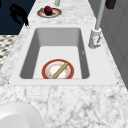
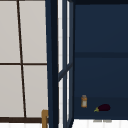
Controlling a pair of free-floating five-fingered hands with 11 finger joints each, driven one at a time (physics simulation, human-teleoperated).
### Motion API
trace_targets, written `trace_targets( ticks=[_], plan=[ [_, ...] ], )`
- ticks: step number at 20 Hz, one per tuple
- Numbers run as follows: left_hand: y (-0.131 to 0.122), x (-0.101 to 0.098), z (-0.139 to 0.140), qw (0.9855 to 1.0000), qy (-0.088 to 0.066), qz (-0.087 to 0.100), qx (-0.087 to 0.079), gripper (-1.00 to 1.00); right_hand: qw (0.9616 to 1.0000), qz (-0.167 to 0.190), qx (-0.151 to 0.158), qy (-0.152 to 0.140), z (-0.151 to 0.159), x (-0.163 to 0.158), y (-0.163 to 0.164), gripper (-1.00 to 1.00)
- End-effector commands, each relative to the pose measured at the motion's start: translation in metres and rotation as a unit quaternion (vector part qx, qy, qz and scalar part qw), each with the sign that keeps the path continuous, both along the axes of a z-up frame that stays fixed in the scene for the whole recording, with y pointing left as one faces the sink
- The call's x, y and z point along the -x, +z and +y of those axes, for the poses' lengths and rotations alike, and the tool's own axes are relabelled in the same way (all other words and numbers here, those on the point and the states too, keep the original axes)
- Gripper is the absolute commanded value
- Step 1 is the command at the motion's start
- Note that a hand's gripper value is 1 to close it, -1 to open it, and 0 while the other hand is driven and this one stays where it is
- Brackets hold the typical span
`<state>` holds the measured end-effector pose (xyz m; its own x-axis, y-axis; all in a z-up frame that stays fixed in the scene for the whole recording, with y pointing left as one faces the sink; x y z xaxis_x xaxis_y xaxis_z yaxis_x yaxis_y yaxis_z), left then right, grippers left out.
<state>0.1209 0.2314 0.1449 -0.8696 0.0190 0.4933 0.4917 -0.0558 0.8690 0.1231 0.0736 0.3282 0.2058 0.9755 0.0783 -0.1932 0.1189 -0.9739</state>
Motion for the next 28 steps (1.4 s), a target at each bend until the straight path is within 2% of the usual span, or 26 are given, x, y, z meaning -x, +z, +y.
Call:
trace_targets(
  ticks=[1, 3, 5, 8, 11, 14, 18, 28],
  plan=[
    [0.000, 0.000, 0.000, 1.0000, 0.000, 0.000, 0.000, 0.00, 0.9991, 0.038, 0.014, -0.013, 0.022, -0.004, -0.002, -1.00],
    [0.000, 0.000, 0.000, 1.0000, 0.000, 0.000, 0.000, 0.00, 0.9980, 0.060, 0.008, -0.018, 0.031, -0.006, -0.002, -1.00],
    [0.000, 0.000, 0.000, 1.0000, 0.000, 0.000, 0.000, 0.00, 0.9972, 0.070, 0.015, -0.023, 0.035, -0.010, 0.012, -1.00],
    [0.000, 0.000, 0.000, 1.0000, 0.000, 0.000, 0.000, 0.00, 0.9972, 0.065, 0.032, -0.022, 0.039, -0.008, 0.029, -1.00],
    [0.000, 0.000, 0.000, 1.0000, 0.000, 0.000, 0.000, 0.00, 0.9974, 0.067, 0.025, -0.002, 0.041, -0.006, 0.049, -1.00],
    [0.000, 0.000, 0.000, 1.0000, 0.000, 0.000, 0.000, 0.00, 0.9978, 0.062, 0.023, -0.012, 0.044, -0.005, 0.070, -1.00],
    [0.000, 0.000, 0.000, 1.0000, 0.000, 0.000, 0.000, 0.00, 0.9980, 0.061, 0.006, -0.015, 0.052, 0.005, 0.103, -1.00],
    [0.000, 0.000, 0.000, 1.0000, 0.000, 0.000, 0.000, 0.00, 0.9972, 0.074, 0.007, -0.003, 0.049, 0.045, 0.185, -1.00]
  ],
)
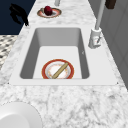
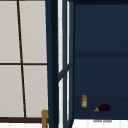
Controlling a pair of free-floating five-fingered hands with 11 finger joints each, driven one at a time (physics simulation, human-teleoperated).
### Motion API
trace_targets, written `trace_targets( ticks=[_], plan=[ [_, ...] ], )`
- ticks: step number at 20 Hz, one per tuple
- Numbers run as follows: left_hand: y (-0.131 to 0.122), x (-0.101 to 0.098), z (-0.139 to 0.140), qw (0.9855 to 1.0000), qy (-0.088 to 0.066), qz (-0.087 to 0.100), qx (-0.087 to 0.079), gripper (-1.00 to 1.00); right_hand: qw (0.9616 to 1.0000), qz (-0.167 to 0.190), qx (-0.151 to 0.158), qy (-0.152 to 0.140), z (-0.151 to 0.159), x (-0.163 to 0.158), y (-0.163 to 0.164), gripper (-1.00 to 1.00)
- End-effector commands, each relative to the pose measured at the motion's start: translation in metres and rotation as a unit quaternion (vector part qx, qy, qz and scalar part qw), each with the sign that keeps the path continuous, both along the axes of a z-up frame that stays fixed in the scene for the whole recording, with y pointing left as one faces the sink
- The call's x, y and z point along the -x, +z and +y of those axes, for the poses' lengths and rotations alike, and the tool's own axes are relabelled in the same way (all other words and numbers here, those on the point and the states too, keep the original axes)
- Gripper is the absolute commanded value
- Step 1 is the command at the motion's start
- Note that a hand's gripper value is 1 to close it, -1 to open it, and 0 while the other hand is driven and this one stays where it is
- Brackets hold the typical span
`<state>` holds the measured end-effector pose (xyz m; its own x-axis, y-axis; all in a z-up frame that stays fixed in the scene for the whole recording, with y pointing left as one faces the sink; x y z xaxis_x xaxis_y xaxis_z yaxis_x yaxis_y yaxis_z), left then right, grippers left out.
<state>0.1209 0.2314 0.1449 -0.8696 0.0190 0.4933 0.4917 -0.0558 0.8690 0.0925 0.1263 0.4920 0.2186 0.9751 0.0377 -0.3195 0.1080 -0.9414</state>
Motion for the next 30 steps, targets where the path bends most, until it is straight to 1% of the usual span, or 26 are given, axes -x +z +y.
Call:
trace_targets(
  ticks=[1, 4, 11, 13, 15, 17, 19, 20, 21, 22, 23, 24, 25, 26, 27, 28, 30],
  plan=[
    [0.000, 0.000, 0.000, 1.0000, 0.000, 0.000, 0.000, 0.00, 1.0000, 0.008, 0.000, -0.001, -0.005, 0.018, 0.029, -1.00],
    [0.000, 0.000, 0.000, 1.0000, 0.000, 0.000, 0.000, 0.00, 1.0000, 0.004, -0.002, -0.001, -0.011, 0.026, 0.055, -1.00],
    [0.000, 0.000, 0.000, 1.0000, 0.000, 0.000, 0.000, 0.00, 1.0000, 0.001, -0.008, 0.002, -0.041, 0.045, 0.108, -1.00],
    [0.000, 0.000, 0.000, 1.0000, 0.000, 0.000, 0.000, 0.00, 0.9999, -0.010, -0.009, 0.002, -0.053, 0.056, 0.120, -1.00],
    [0.000, 0.000, 0.000, 1.0000, 0.000, 0.000, 0.000, 0.00, 0.9996, -0.015, -0.022, 0.013, -0.063, 0.059, 0.131, -1.00],
    [0.000, 0.000, 0.000, 1.0000, 0.000, 0.000, 0.000, 0.00, 0.9989, -0.012, -0.035, 0.028, -0.071, 0.061, 0.140, -1.00],
    [0.000, 0.000, 0.000, 1.0000, 0.000, 0.000, 0.000, 0.00, 0.9980, -0.009, -0.049, 0.040, -0.076, 0.062, 0.143, -1.00],
    [0.000, 0.000, 0.000, 1.0000, 0.000, 0.000, 0.000, 0.00, 0.9979, -0.005, -0.051, 0.039, -0.073, 0.060, 0.139, -1.00],
    [0.000, 0.000, 0.000, 1.0000, 0.000, 0.000, 0.000, 0.00, 0.9969, -0.001, -0.053, 0.058, -0.057, 0.059, 0.134, -1.00],
    [0.000, 0.000, 0.000, 1.0000, 0.000, 0.000, 0.000, 0.00, 0.9974, -0.014, -0.054, 0.045, -0.068, 0.060, 0.137, -1.00],
    [0.000, 0.000, 0.000, 1.0000, 0.000, 0.000, 0.000, 0.00, 0.9985, -0.004, -0.041, 0.035, -0.067, 0.058, 0.137, -1.00],
    [0.000, 0.000, 0.000, 1.0000, 0.000, 0.000, 0.000, 0.00, 0.9980, -0.006, -0.047, 0.041, -0.067, 0.059, 0.138, -1.00],
    [0.000, 0.000, 0.000, 1.0000, 0.000, 0.000, 0.000, 0.00, 0.9980, 0.001, -0.046, 0.042, -0.063, 0.067, 0.132, -1.00],
    [0.000, 0.000, 0.000, 1.0000, 0.000, 0.000, 0.000, 0.00, 0.9981, -0.001, -0.047, 0.040, -0.067, 0.059, 0.135, -1.00],
    [0.000, 0.000, 0.000, 1.0000, 0.000, 0.000, 0.000, 0.00, 0.9979, -0.008, -0.050, 0.040, -0.076, 0.065, 0.137, -1.00],
    [0.000, 0.000, 0.000, 1.0000, 0.000, 0.000, 0.000, 0.00, 0.9976, -0.001, -0.052, 0.045, -0.086, 0.067, 0.131, -1.00],
    [0.000, 0.000, 0.000, 1.0000, 0.000, 0.000, 0.000, 0.00, 0.9964, 0.004, -0.057, 0.063, -0.100, 0.072, 0.126, -1.00]
  ],
)
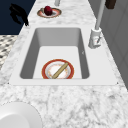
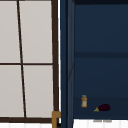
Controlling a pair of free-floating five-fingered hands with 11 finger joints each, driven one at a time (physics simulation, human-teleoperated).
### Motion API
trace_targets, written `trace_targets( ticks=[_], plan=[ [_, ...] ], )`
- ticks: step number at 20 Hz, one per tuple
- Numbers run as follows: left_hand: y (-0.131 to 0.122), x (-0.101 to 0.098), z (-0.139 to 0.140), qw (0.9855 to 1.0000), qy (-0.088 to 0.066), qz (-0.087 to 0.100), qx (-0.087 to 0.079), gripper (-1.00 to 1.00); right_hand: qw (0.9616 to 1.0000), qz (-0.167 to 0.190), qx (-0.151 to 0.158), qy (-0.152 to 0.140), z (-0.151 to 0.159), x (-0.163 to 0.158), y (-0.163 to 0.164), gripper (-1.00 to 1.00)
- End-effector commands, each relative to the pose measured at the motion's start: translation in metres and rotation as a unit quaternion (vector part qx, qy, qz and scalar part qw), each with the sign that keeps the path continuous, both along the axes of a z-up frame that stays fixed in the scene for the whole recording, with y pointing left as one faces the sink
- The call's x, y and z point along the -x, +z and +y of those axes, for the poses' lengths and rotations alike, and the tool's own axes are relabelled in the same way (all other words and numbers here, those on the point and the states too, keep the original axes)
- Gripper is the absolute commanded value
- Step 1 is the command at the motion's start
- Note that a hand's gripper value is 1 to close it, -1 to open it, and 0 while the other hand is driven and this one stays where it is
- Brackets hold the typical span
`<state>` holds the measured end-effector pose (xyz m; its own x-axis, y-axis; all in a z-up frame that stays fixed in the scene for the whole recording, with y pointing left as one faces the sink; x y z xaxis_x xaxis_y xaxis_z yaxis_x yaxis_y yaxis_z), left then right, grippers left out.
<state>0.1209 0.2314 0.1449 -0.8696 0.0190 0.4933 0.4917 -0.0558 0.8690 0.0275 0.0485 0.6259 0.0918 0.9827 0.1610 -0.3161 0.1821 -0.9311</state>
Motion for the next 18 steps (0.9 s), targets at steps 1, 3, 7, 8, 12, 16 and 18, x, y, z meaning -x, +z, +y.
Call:
trace_targets(
  ticks=[1, 3, 7, 8, 12, 16, 18],
  plan=[
    [0.000, 0.000, 0.000, 1.0000, 0.000, 0.000, 0.000, 0.00, 0.9999, 0.012, 0.000, 0.007, -0.028, 0.009, -0.009, -1.00],
    [0.000, 0.000, 0.000, 1.0000, 0.000, 0.000, 0.000, 0.00, 0.9998, -0.002, -0.010, 0.018, -0.042, 0.015, -0.010, -1.00],
    [0.000, 0.000, 0.000, 1.0000, 0.000, 0.000, 0.000, 0.00, 0.9987, 0.000, -0.021, 0.046, -0.065, 0.017, -0.017, -1.00],
    [0.000, 0.000, 0.000, 1.0000, 0.000, 0.000, 0.000, 0.00, 0.9984, -0.001, -0.023, 0.051, -0.072, 0.014, -0.019, -1.00],
    [0.000, 0.000, 0.000, 1.0000, 0.000, 0.000, 0.000, 0.00, 0.9963, -0.018, -0.035, 0.077, -0.096, 0.004, -0.021, -1.00],
    [0.000, 0.000, 0.000, 1.0000, 0.000, 0.000, 0.000, 0.00, 0.9932, -0.024, -0.050, 0.103, -0.120, -0.007, -0.018, -1.00],
    [0.000, 0.000, 0.000, 1.0000, 0.000, 0.000, 0.000, 0.00, 0.9915, -0.021, -0.058, 0.115, -0.131, -0.011, -0.018, -1.00]
  ],
)
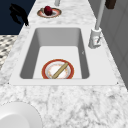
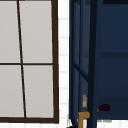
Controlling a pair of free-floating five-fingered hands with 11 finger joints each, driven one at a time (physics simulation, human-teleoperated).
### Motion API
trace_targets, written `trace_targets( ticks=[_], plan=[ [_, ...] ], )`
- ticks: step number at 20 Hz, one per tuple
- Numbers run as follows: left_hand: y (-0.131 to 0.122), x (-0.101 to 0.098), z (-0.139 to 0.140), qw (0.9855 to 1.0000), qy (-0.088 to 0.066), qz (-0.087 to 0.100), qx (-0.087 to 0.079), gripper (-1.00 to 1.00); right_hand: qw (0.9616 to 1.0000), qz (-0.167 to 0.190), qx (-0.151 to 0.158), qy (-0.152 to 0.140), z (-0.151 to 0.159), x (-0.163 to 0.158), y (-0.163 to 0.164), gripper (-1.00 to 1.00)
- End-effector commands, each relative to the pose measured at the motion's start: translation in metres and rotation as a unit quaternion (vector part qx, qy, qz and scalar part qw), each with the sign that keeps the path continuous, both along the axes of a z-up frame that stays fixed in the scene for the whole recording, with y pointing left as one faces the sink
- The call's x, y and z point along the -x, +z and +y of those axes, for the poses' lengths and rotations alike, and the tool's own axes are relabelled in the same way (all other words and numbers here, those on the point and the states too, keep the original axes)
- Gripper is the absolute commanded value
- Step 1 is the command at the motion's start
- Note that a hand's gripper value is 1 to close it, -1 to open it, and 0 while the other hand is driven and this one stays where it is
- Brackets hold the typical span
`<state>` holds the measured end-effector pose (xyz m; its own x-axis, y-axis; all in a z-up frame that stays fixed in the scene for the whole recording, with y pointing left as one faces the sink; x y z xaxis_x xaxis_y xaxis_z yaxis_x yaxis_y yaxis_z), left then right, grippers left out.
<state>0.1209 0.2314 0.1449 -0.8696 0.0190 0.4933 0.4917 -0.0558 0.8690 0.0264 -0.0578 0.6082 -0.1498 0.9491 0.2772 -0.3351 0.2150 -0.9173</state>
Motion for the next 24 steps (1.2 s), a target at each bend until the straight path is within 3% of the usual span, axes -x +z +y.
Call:
trace_targets(
  ticks=[1, 7, 14, 19, 24],
  plan=[
    [0.000, 0.000, 0.000, 1.0000, 0.000, 0.000, 0.000, 0.00, 1.0000, -0.005, -0.002, 0.000, -0.031, -0.014, 0.000, -1.00],
    [0.000, 0.000, 0.000, 1.0000, 0.000, 0.000, 0.000, 0.00, 0.9991, 0.010, -0.023, 0.034, -0.066, -0.025, -0.014, -1.00],
    [0.000, 0.000, 0.000, 1.0000, 0.000, 0.000, 0.000, 0.00, 0.9961, 0.000, -0.044, 0.076, -0.103, -0.044, -0.029, -1.00],
    [0.000, 0.000, 0.000, 1.0000, 0.000, 0.000, 0.000, 0.00, 0.9919, -0.010, -0.063, 0.110, -0.131, -0.058, -0.042, -1.00],
    [0.000, 0.000, 0.000, 1.0000, 0.000, 0.000, 0.000, 0.00, 0.9846, -0.025, -0.085, 0.150, -0.161, -0.066, -0.056, -1.00]
  ],
)
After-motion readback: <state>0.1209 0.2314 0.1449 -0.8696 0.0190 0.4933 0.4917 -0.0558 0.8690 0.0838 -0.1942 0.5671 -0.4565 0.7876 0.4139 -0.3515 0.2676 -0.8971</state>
